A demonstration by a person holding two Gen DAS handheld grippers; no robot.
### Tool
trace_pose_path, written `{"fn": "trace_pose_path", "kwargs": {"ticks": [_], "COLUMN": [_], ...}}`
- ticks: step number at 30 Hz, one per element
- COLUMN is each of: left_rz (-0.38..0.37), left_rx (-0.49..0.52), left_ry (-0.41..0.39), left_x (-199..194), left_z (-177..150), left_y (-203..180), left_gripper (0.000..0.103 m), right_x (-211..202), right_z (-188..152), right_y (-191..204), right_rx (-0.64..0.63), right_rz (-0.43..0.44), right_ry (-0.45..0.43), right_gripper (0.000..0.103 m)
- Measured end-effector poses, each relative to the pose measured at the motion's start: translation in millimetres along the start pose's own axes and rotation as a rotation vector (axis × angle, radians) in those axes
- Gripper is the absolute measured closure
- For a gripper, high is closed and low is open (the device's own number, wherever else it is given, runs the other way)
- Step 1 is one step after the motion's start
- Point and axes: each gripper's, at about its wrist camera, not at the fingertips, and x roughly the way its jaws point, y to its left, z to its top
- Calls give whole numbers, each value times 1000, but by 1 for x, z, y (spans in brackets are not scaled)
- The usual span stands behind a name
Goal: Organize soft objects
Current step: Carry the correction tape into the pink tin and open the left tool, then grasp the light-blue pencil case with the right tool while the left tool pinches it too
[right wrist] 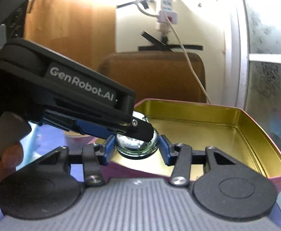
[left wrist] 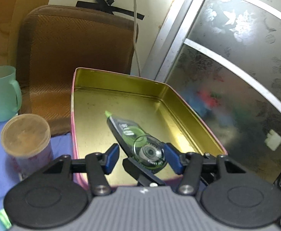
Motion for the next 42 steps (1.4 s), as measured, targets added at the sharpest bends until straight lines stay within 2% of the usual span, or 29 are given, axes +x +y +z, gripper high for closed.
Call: {"fn": "trace_pose_path", "kwargs": {"ticks": [3,5,9,12,13,15,16,18,19,23,25,31,35,39,42], "left_rz": [33,24,7,58,82,128,140,179,198,271,307,355,355,363,380], "left_rx": [-13,-28,-50,-34,-27,-30,-41,-76,-94,-178,-208,-275,-269,-263,-277], "left_ry": [4,-6,-80,-132,-143,-164,-168,-174,-174,-167,-166,-168,-180,-183,-188], "left_x": [6,-5,-59,-101,-112,-137,-147,-166,-174,-203,-215,-231,-236,-239,-245], "left_z": [-1,-5,-18,-34,-39,-53,-58,-71,-77,-102,-113,-130,-132,-135,-142], "left_y": [6,13,35,52,56,66,71,83,88,112,123,140,142,142,149], "left_gripper": [48,48,42,40,40,39,38,38,38,38,38,36,36,36,36], "right_x": [19,25,13,-3,-7,-9,-7,3,18,58,59,23,5,0,-18], "right_z": [3,5,7,12,17,24,28,29,30,16,10,11,-6,-10,1], "right_y": [3,6,9,13,15,19,20,26,25,35,39,41,63,73,79], "right_rx": [-22,-30,-18,-48,-81,-145,-176,-261,-309,-521,-594,-498,-526,-539,-493], "right_rz": [-29,-47,-25,-25,-57,-130,-158,-205,-216,-258,-278,-170,-150,-169,-190], "right_ry": [33,50,26,-51,-90,-171,-203,-275,-281,-213,-226,-203,-204,-220,-297], "right_gripper": [51,50,50,48,45,17,12,11,11,13,13,13,11,11,10]}}
